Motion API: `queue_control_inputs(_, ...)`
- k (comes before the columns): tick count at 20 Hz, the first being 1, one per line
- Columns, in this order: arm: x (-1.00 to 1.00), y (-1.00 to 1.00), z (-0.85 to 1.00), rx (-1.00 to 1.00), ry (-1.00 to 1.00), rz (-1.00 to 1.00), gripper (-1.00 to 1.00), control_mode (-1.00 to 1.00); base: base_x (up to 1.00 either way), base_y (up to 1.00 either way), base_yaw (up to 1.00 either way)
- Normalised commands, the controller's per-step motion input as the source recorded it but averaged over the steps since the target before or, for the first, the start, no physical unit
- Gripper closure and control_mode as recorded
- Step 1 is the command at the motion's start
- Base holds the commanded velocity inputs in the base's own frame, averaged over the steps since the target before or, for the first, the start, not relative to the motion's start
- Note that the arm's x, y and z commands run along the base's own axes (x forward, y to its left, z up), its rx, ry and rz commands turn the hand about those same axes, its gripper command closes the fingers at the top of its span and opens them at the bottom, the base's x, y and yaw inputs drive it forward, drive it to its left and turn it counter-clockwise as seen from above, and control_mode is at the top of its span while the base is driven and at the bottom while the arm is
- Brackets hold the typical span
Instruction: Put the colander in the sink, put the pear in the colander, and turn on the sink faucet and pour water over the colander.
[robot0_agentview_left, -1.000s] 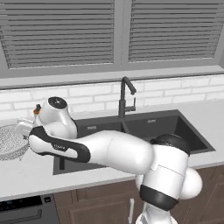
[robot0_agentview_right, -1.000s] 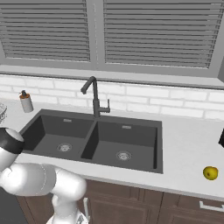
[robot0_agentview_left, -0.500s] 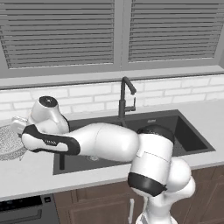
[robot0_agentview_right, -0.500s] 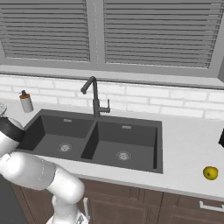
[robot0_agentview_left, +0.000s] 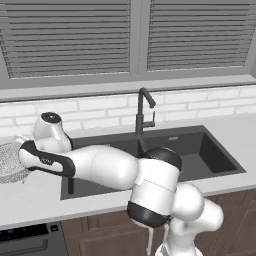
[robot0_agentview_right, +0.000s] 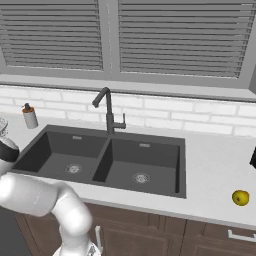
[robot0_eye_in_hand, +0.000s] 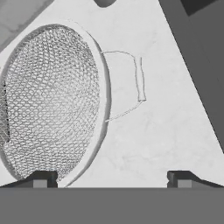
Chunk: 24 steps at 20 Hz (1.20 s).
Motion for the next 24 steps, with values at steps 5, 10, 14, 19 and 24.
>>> queue_control_inputs(5,0.38,0.28,-0.23,0.00,0.00,-0.02,-1.00,-1.00,0.00,0.00,0.00)
queue_control_inputs(10,0.28,0.30,-0.18,0.00,0.02,0.00,-1.00,-1.00,0.00,0.00,0.00)
queue_control_inputs(14,0.22,0.30,-0.08,0.00,0.00,0.00,-1.00,-1.00,0.00,0.00,0.00)
queue_control_inputs(19,-0.06,0.07,-0.50,0.00,0.09,-0.05,-1.00,-1.00,0.00,0.00,0.00)
queue_control_inputs(24,-0.14,-0.03,-0.67,0.00,0.10,-0.15,-1.00,-1.00,0.00,0.00,0.00)
